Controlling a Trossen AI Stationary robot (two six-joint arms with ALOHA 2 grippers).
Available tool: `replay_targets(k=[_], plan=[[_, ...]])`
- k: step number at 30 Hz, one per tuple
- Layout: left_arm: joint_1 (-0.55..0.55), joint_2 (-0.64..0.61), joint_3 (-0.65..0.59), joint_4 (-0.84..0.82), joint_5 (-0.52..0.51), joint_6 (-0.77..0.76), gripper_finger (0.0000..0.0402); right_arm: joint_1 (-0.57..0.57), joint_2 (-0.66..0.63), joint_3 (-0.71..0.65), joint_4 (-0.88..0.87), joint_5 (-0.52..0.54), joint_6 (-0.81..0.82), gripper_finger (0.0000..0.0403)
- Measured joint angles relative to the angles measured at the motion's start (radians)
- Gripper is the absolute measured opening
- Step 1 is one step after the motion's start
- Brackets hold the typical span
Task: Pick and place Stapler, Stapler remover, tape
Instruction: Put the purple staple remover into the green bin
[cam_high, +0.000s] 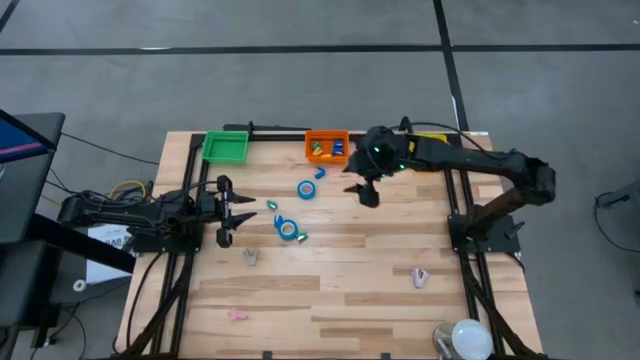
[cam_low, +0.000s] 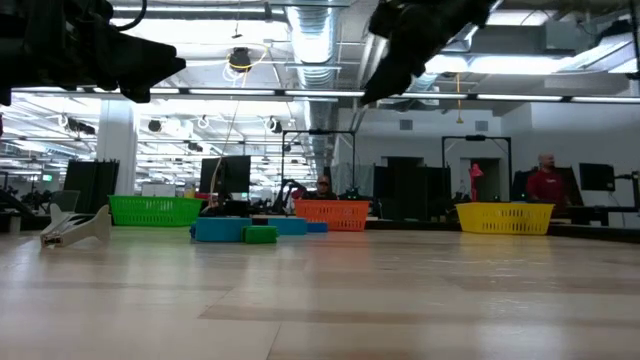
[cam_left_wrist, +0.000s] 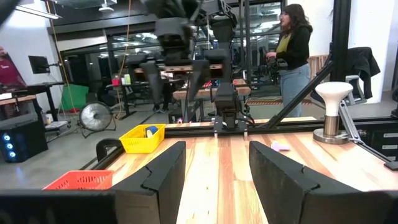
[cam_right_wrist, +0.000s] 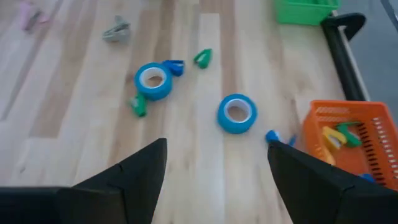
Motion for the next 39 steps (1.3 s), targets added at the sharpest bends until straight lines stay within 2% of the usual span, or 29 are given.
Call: replay_targets(k=[6, 14, 18, 26, 32, 39], plan=[[0.000, 0.000, 0.000, 0.000, 0.000, 0.000, 0.0168, 0.067, -0.108, -0.097, -0.010, 0.000, 0.000, 0.0271], [0.000, 0.000, 0.000, 0.000, 0.000, 0.000, 0.0168, 0.160, -0.194, -0.146, -0.043, 0.000, -0.052, 0.0271], [0.000, 0.000, 0.000, 0.000, 0.000, 0.000, 0.0168, 0.218, -0.202, -0.147, -0.067, 0.000, -0.144, 0.0271], [0.000, 0.000, 0.000, 0.000, 0.000, 0.000, 0.0168, 0.342, -0.201, -0.147, -0.226, 0.000, -0.450, 0.0271], [0.000, 0.000, 0.000, 0.000, 0.000, 0.000, 0.0168, 0.442, -0.201, -0.147, -0.359, 0.000, -0.545, 0.0271], [0.000, 0.000, 0.000, 0.000, 0.000, 0.000, 0.0168, 0.547, -0.201, -0.147, -0.468, 0.016, -0.557, 0.0271]])
